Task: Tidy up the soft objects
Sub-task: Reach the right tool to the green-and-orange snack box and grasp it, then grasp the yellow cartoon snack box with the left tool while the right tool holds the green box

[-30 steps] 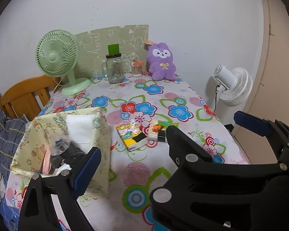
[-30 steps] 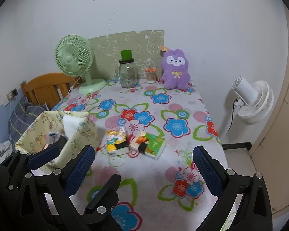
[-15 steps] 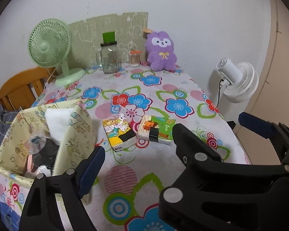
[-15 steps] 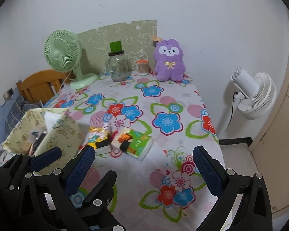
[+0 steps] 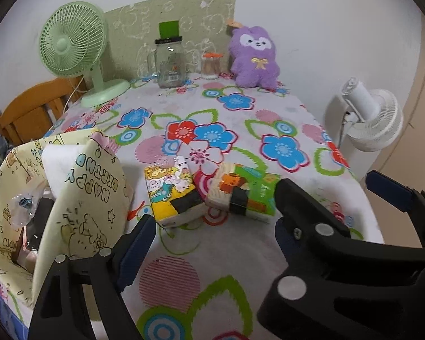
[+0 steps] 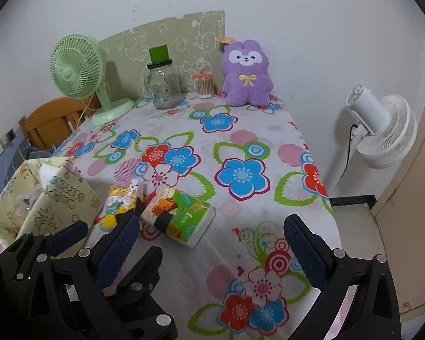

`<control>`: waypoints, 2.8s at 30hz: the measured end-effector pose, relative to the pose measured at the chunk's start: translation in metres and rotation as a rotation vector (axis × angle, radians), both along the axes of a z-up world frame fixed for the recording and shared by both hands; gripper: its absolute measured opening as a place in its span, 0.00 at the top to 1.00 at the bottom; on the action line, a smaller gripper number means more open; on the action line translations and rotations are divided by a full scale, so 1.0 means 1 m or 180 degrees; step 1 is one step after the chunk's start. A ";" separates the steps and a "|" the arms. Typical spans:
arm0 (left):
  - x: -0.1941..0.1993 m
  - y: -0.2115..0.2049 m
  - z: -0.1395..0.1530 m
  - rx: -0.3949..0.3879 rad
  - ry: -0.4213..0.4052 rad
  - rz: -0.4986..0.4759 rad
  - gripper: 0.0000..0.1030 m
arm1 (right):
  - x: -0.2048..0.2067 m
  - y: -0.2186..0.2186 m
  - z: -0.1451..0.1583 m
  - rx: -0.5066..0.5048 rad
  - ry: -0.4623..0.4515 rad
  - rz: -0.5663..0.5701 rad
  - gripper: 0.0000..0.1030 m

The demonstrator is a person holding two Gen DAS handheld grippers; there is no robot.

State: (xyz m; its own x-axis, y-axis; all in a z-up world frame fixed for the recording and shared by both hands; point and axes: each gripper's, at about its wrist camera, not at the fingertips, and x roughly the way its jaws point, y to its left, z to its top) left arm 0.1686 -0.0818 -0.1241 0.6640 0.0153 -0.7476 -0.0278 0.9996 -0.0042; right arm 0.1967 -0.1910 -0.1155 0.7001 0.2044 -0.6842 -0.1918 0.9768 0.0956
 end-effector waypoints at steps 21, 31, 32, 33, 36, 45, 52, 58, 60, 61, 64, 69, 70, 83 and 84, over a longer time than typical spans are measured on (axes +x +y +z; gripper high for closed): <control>0.036 0.011 -0.034 0.0016 0.0305 0.0103 0.17 | 0.050 0.026 -0.041 -0.0193 0.0320 0.0548 0.00; 0.041 0.011 -0.042 -0.0045 0.0442 0.0035 0.15 | 0.066 0.040 -0.054 -0.0287 0.0496 0.0871 0.21; 0.041 0.011 -0.042 -0.0050 0.0436 0.0031 0.14 | 0.066 0.039 -0.054 -0.0275 0.0504 0.0875 0.24; 0.041 0.011 -0.042 -0.0057 0.0433 0.0029 0.14 | 0.065 0.039 -0.054 -0.0278 0.0504 0.0880 0.26; 0.042 0.011 -0.042 -0.0049 0.0434 0.0033 0.14 | 0.063 0.039 -0.053 -0.0342 0.0472 0.0849 0.35; 0.045 0.013 -0.041 -0.0052 0.0435 0.0097 0.14 | 0.062 0.020 -0.050 -0.0227 0.0492 0.0655 0.57; 0.047 0.012 -0.039 0.0002 0.0384 0.0152 0.16 | 0.061 0.002 -0.048 -0.0265 0.0497 0.0391 0.58; 0.047 0.014 -0.038 0.0079 0.0273 0.0243 0.31 | 0.056 -0.004 -0.045 -0.0115 0.0511 0.0393 0.57; 0.049 0.015 -0.040 0.0049 0.0307 0.0245 0.34 | 0.055 -0.004 -0.045 -0.0094 0.0514 0.0413 0.54; 0.049 0.015 -0.040 0.0047 0.0297 0.0246 0.36 | 0.056 -0.004 -0.045 -0.0069 0.0520 0.0411 0.49; 0.049 0.015 -0.039 0.0022 0.0273 0.0225 0.47 | 0.054 -0.005 -0.045 -0.0034 0.0518 0.0389 0.25; 0.048 0.014 -0.039 -0.0008 0.0263 0.0165 0.60 | 0.053 -0.002 -0.044 -0.0015 0.0507 0.0417 0.23; 0.048 0.014 -0.039 -0.0002 0.0263 0.0161 0.61 | 0.053 -0.001 -0.044 -0.0014 0.0513 0.0421 0.22; 0.041 0.016 -0.039 0.0087 0.0252 0.0165 0.51 | 0.063 0.014 -0.057 0.0013 0.0622 0.0491 0.14; 0.041 0.016 -0.039 0.0132 0.0244 0.0206 0.45 | 0.065 0.014 -0.059 0.0015 0.0650 0.0468 0.14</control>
